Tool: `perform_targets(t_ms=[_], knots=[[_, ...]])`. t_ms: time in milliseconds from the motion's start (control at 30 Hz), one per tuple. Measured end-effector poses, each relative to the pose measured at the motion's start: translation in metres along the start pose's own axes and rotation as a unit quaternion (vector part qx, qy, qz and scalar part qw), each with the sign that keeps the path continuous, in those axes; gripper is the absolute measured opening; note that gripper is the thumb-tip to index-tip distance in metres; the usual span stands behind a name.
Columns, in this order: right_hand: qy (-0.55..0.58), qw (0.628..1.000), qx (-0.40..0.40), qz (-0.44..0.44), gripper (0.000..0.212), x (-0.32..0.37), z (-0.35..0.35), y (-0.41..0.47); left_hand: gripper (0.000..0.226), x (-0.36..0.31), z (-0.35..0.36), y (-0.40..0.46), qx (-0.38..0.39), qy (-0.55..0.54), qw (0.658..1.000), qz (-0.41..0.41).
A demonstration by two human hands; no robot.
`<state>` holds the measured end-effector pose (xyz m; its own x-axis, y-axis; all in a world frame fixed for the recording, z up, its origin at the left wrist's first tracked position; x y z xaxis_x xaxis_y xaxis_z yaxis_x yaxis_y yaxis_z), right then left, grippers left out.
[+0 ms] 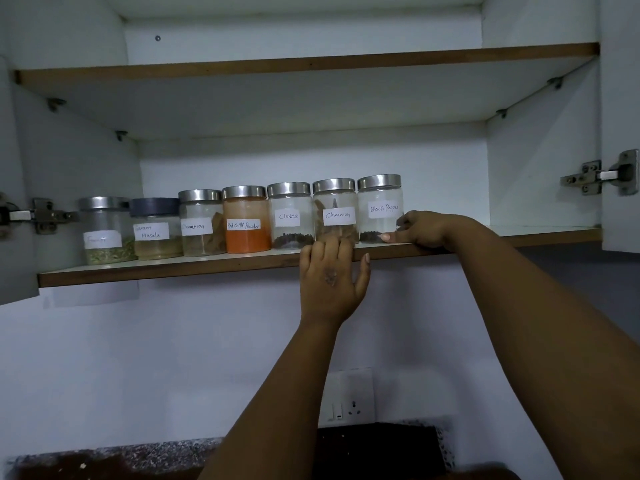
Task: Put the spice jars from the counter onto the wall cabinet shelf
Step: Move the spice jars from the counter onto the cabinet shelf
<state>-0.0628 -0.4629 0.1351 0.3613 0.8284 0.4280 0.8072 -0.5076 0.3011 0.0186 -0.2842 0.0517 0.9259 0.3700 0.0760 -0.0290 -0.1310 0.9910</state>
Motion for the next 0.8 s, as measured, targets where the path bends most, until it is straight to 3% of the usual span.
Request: perform_targets(t_ms=[200,333,467,633,800], knots=[[0.019,0.999,0.022,0.017,0.11,0.002,-0.003,-0.006,0.035,0.001,-0.006,0.0,0.014,-0.029,0.999,0.002],[0.014,0.999,0.014,0.027,0.096,0.001,-0.003,-0.004,0.04,0.003,-0.01,0.0,0.037,-0.051,0.998,0.004],[0.008,0.999,0.029,0.026,0.112,0.004,-0.004,-0.009,0.037,0.004,-0.014,-0.001,0.047,-0.071,0.996,0.003],[0.018,0.998,0.036,0.046,0.09,0.006,-0.005,-0.012,0.038,0.006,-0.015,-0.003,0.073,-0.063,0.995,0.023],[0.012,0.998,0.027,0.056,0.089,0.006,-0.006,-0.012,0.043,0.009,-0.01,-0.003,0.085,-0.036,0.995,0.034]])
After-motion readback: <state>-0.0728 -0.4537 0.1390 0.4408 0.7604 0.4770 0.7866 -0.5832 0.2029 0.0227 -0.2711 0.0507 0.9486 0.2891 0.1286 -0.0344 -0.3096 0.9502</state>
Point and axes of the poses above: each hand's wrist, its own y-axis towards the middle knuckle, its own z-axis out of the palm, x = y × z, the point moved 3 cm from there along y, towards the middle knuckle, and after that the axes turned 10 degrees about -y, right-handed, at the moved point
